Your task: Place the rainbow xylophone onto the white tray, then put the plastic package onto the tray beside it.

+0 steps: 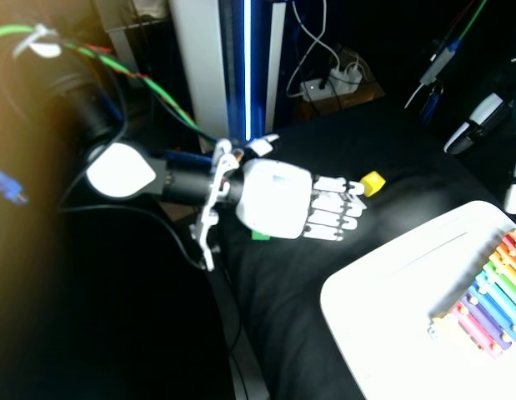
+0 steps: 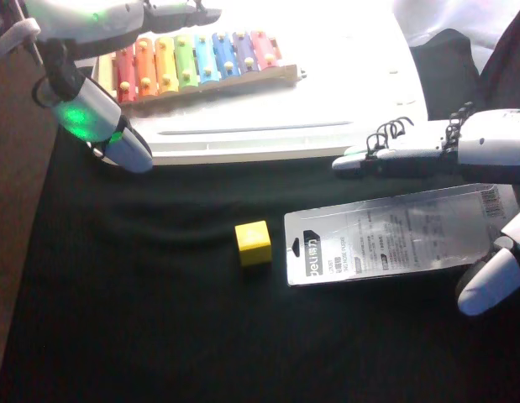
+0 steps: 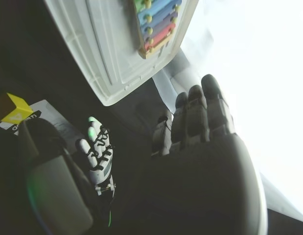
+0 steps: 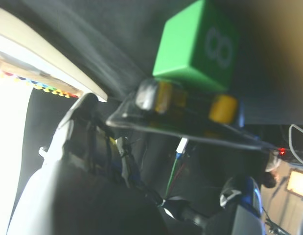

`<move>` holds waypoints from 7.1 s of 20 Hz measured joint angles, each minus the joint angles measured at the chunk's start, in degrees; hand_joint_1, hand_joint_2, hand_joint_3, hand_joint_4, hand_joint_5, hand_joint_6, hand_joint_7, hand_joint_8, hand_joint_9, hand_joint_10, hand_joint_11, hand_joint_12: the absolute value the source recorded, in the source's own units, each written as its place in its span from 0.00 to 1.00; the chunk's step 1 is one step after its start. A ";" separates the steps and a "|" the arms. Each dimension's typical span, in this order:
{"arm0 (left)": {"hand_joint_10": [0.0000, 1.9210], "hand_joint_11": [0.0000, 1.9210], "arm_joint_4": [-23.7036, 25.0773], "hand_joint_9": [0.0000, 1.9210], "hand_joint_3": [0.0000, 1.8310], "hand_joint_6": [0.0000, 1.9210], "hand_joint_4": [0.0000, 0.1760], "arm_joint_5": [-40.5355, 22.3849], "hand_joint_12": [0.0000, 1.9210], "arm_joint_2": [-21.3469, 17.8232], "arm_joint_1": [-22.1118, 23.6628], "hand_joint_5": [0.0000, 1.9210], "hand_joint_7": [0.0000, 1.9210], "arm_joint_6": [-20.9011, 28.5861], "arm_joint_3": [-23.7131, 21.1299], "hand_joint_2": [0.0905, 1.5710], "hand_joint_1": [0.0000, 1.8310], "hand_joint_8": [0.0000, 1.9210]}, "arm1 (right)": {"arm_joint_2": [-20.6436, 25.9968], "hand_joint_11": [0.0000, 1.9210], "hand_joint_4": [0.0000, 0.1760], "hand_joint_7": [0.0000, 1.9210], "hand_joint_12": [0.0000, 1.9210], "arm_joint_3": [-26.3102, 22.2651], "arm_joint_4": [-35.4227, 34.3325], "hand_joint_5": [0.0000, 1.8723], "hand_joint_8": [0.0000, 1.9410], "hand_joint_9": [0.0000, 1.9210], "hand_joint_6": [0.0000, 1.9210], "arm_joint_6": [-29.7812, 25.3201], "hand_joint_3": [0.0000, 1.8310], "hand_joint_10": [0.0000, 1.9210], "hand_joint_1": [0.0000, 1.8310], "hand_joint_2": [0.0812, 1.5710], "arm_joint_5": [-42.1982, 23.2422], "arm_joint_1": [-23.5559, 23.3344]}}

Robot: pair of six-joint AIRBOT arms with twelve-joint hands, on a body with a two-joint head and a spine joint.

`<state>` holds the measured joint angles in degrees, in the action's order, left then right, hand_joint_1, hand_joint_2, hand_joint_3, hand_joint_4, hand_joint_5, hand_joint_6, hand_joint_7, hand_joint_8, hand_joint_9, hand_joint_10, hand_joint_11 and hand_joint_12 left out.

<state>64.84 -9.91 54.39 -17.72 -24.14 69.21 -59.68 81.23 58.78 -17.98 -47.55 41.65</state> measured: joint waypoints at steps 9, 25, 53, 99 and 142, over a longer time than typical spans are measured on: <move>0.00 0.00 -0.33 0.10 0.00 0.00 0.41 -0.13 0.28 0.00 -1.29 0.00 0.09 0.00 0.00 0.44 0.35 0.00 | 0.02 0.00 0.72 0.05 0.32 0.55 6.01 0.00 0.00 0.06 0.00 -3.93 0.00 0.00 0.32 0.38 1.66 0.00; 0.00 0.00 -1.66 0.09 0.00 0.00 0.00 0.26 0.29 -0.04 -2.51 0.02 0.08 -0.02 0.00 0.44 0.37 0.00 | 0.00 0.00 0.96 0.09 0.32 1.18 8.90 0.00 0.00 0.09 0.00 -4.74 0.00 0.00 0.46 0.40 5.66 0.00; 0.00 0.00 -4.15 0.07 0.00 0.00 0.00 -0.42 0.26 -0.28 -4.83 0.01 0.07 -0.04 0.00 0.48 0.43 0.00 | -0.70 0.60 0.31 0.46 1.00 1.64 7.78 0.41 1.00 0.58 1.00 -6.01 0.00 1.00 1.00 0.68 4.79 -2.73; 0.00 0.02 -7.45 0.10 0.00 0.00 0.41 -0.76 0.30 -1.09 -7.69 0.00 0.08 -0.02 0.07 0.46 0.39 0.00 | -12.41 0.55 0.00 0.37 1.00 18.71 -19.12 0.38 1.00 0.48 1.00 7.74 0.01 1.00 0.94 0.68 7.65 -18.99; 0.00 0.00 -10.03 0.10 0.00 0.00 0.44 -1.95 0.37 -1.70 -10.64 0.00 0.08 0.11 -0.02 0.47 0.41 0.00 | -16.83 0.00 1.00 0.00 0.00 23.02 -13.70 0.00 0.00 0.00 0.00 2.40 0.00 0.00 0.37 0.41 11.37 -12.48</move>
<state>54.81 -11.86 52.69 -28.36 -24.03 69.19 -76.51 104.25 45.08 -15.57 -36.18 29.17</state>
